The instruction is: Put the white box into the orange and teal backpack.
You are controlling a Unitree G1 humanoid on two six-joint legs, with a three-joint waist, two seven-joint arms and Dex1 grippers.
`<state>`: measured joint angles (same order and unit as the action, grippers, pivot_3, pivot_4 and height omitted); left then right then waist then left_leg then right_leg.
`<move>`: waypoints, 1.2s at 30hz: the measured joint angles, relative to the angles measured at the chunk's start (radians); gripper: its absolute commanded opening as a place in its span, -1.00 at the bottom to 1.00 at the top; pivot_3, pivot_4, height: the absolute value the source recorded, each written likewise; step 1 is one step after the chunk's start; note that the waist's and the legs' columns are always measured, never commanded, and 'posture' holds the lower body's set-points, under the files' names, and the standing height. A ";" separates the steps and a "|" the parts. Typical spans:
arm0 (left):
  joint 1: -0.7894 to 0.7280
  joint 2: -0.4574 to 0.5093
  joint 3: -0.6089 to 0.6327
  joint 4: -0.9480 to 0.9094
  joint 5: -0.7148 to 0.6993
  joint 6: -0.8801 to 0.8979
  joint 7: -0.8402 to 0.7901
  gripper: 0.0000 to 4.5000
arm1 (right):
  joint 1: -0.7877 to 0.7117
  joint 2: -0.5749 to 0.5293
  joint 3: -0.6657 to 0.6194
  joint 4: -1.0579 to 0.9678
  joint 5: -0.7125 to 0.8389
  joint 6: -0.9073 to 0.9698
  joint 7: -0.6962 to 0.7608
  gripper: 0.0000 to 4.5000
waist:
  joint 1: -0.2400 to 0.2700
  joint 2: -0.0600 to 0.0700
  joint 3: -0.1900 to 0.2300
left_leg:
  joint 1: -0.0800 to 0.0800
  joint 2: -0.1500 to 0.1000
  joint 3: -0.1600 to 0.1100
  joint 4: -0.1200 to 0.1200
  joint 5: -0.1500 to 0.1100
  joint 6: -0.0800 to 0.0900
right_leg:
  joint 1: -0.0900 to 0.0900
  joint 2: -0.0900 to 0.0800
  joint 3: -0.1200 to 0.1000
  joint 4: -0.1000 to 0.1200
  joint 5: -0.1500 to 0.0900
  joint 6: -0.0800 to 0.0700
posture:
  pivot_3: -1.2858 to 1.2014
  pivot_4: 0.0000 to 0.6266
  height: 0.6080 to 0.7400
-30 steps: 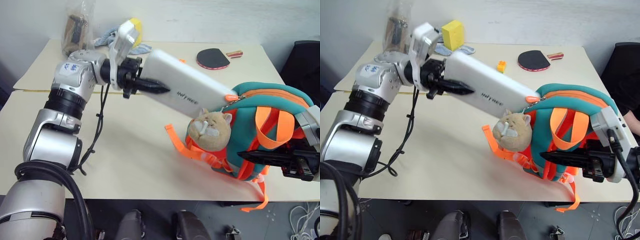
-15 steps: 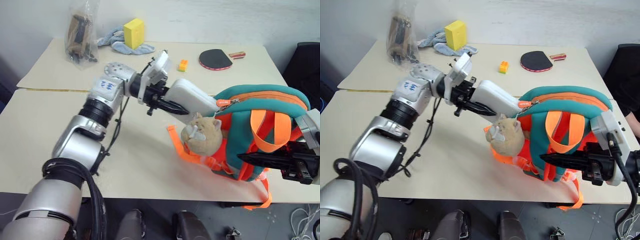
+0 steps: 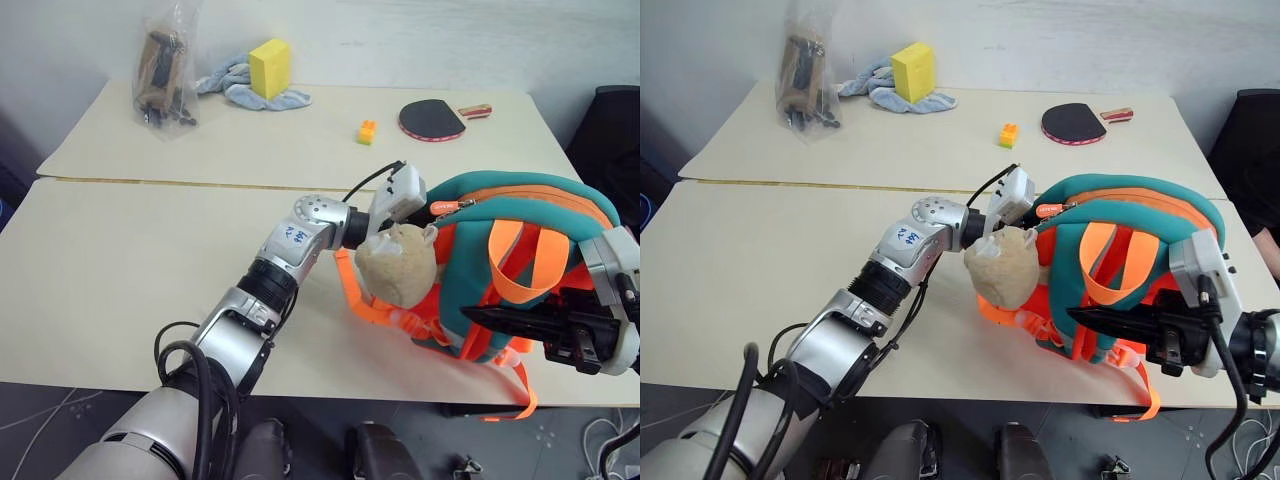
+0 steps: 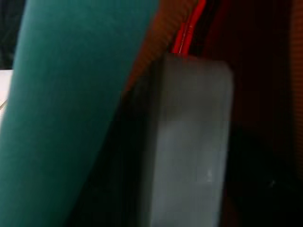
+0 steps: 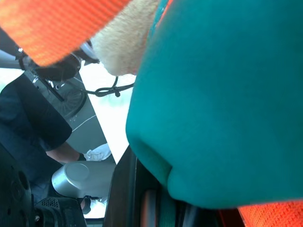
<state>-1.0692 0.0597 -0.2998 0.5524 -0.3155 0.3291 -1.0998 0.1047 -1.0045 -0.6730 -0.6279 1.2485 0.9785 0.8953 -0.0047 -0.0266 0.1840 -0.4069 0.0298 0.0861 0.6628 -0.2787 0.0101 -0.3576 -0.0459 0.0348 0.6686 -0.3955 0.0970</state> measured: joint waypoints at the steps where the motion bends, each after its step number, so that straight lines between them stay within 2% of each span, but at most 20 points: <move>1: 0.008 0.015 0.005 -0.014 0.000 0.004 -0.009 0.76 | 0.002 0.003 0.002 -0.001 0.000 0.000 -0.003 -1.00 | -0.001 0.000 0.000 | 0.000 0.000 0.000 0.000 0.000 0.000 | 0.000 0.000 0.000 0.000 0.000 0.000 | 0.03 -0.52 1.00; 3: 0.019 0.070 0.014 -0.043 -0.001 0.013 -0.046 0.99 | 0.012 0.006 0.003 -0.007 0.000 -0.001 -0.008 -1.00 | -0.003 0.000 0.000 | 0.001 0.000 0.000 -0.001 0.000 -0.001 | 0.000 0.001 0.001 0.001 0.000 0.000 | 0.03 -0.52 1.00; 11: 0.020 0.387 0.115 -0.095 -0.071 0.091 -0.340 0.99 | 0.044 0.021 0.002 -0.013 -0.001 -0.033 -0.015 -1.00 | -0.008 0.000 0.000 | 0.000 0.000 0.000 -0.001 0.001 -0.001 | 0.000 0.001 0.000 0.000 0.000 0.000 | 0.03 -0.52 1.00; 13: 0.019 0.431 0.128 -0.129 -0.117 0.169 -0.402 0.99 | 0.045 0.022 0.003 -0.013 -0.002 -0.041 -0.016 -1.00 | -0.004 0.000 0.000 | 0.000 0.000 0.000 0.000 0.001 -0.001 | 0.000 0.000 0.000 0.000 0.000 0.000 | 0.03 -0.52 1.00; 16: 0.014 0.473 0.158 -0.217 -0.214 0.331 -0.402 0.99 | 0.043 0.022 0.009 -0.012 -0.002 -0.045 -0.018 -1.00 | 0.001 0.000 0.000 | 0.000 0.000 -0.001 0.000 0.000 -0.001 | 0.001 -0.001 0.000 0.000 0.000 0.000 | 0.03 -0.52 1.00; 18: 0.016 0.469 0.166 -0.333 -0.274 0.405 -0.401 0.99 | 0.037 0.022 0.017 -0.010 -0.002 -0.049 -0.025 -1.00 | 0.002 0.000 0.000 | 0.000 0.000 -0.002 0.000 0.000 -0.001 | 0.002 -0.001 -0.001 -0.001 0.000 0.000 | 0.03 -0.52 1.00; 21: 0.049 0.423 0.134 -0.460 -0.271 0.410 -0.358 0.99 | 0.032 0.021 0.034 -0.009 -0.002 -0.057 -0.034 -1.00 | 0.001 0.001 -0.001 | 0.002 0.000 -0.002 0.000 0.000 -0.001 | 0.004 0.000 -0.001 -0.001 0.000 0.000 | 0.03 -0.52 1.00; 25: 0.101 0.324 0.068 -0.480 -0.228 0.419 -0.228 0.99 | 0.027 0.021 0.038 -0.008 0.001 -0.058 -0.039 -1.00 | 0.001 0.001 -0.001 | 0.002 0.000 -0.003 0.001 0.000 0.000 | 0.004 0.000 -0.001 -0.001 0.000 0.000 | 0.03 -0.52 1.00; 28: 0.100 0.297 0.053 -0.480 -0.194 0.410 -0.166 0.99 | 0.027 0.021 0.039 -0.008 0.004 -0.058 -0.045 -1.00 | -0.001 0.001 -0.001 | 0.002 0.000 -0.003 0.000 0.000 -0.001 | 0.004 0.001 -0.001 -0.002 0.000 0.000 | 0.03 -0.52 1.00; 31: 0.100 0.243 0.046 -0.449 -0.134 0.372 -0.068 0.74 | 0.029 0.021 0.039 -0.010 0.015 -0.058 -0.061 -1.00 | 0.002 0.001 -0.001 | 0.002 0.000 -0.003 0.000 0.000 -0.001 | 0.004 0.001 -0.001 -0.002 0.000 0.000 | 0.03 -0.52 1.00; 36: 0.100 0.236 0.051 -0.424 -0.126 0.366 -0.047 0.08 | 0.050 0.031 0.039 -0.019 0.031 -0.062 -0.080 -1.00 | 0.002 0.001 -0.001 | 0.002 0.000 -0.003 0.000 0.000 -0.001 | 0.004 0.001 -0.001 -0.003 0.000 0.000 | 0.03 -0.52 1.00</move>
<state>-0.9696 0.2955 -0.2487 0.1284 -0.4419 0.6954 -1.1466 0.1548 -0.9738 -0.6343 -0.6468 1.2793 0.9164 0.8155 -0.0022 -0.0256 0.1834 -0.4050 0.0296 0.0832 0.6628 -0.2785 0.0096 -0.3531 -0.0451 0.0340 0.6660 -0.3953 0.0973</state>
